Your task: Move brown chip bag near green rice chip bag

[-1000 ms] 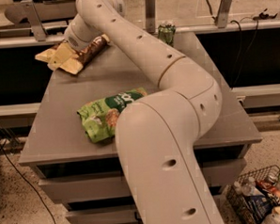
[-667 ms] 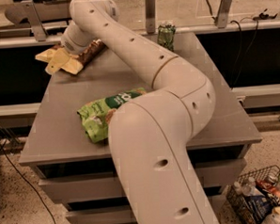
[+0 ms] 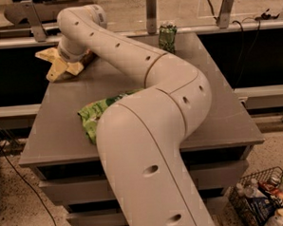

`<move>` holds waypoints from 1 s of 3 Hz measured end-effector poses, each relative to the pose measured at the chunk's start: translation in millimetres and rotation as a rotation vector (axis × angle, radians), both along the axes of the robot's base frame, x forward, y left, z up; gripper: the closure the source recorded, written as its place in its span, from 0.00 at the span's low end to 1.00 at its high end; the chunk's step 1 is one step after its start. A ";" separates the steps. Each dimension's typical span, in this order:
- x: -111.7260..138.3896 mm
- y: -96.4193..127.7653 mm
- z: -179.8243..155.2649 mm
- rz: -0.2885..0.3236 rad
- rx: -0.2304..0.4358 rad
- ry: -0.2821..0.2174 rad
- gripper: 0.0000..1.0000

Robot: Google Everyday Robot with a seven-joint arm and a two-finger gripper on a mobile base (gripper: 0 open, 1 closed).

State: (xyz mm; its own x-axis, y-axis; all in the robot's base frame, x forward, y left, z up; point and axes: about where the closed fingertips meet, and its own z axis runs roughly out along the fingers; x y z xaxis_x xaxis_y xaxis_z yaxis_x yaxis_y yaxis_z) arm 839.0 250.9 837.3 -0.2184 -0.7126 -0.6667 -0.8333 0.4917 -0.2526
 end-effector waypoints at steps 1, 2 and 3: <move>0.7 -1.2 2.8 -0.004 -0.006 -0.005 0.49; 0.7 -1.3 9.9 -0.004 -0.006 -0.005 0.72; 0.7 -1.4 13.7 -0.004 -0.006 -0.005 0.95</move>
Offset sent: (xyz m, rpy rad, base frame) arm 0.0018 -0.0247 0.0386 -0.0390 -0.1158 -0.0296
